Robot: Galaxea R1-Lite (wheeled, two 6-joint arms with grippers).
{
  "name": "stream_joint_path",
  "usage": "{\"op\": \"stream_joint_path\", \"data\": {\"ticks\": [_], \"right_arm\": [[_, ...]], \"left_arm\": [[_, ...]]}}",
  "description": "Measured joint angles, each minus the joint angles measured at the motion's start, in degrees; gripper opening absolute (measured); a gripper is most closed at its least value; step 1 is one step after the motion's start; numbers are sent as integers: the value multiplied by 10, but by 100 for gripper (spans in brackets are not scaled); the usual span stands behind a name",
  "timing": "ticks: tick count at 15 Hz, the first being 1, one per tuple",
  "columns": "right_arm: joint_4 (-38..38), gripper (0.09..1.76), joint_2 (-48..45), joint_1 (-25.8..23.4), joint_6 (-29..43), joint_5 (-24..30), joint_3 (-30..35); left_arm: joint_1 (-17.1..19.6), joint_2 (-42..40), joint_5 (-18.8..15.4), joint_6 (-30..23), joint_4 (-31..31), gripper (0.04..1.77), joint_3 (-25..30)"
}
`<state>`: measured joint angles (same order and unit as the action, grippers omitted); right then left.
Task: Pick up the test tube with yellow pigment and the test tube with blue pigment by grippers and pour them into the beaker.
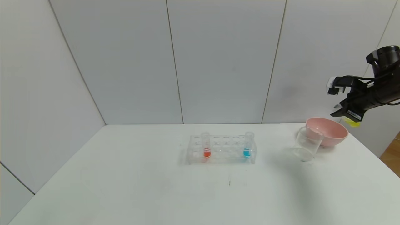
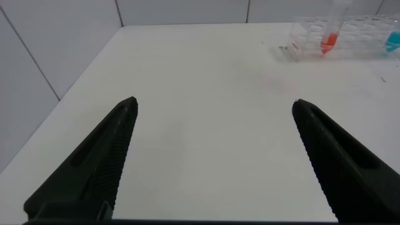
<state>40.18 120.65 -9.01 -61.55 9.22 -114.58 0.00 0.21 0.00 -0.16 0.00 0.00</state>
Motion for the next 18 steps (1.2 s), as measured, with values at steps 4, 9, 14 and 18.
{"op": "stream_joint_path", "data": {"ticks": [4, 9, 14, 18], "right_arm": [[23, 51, -4, 19, -16, -40, 0], [53, 51, -11, 37, -31, -84, 1], [74, 51, -10, 54, -53, -131, 4], [69, 51, -12, 65, -91, -153, 1]], "left_arm": [[0, 0, 0, 0, 0, 176, 0], [0, 0, 0, 0, 0, 176, 0], [0, 0, 0, 0, 0, 176, 0], [0, 0, 0, 0, 0, 176, 0]]}}
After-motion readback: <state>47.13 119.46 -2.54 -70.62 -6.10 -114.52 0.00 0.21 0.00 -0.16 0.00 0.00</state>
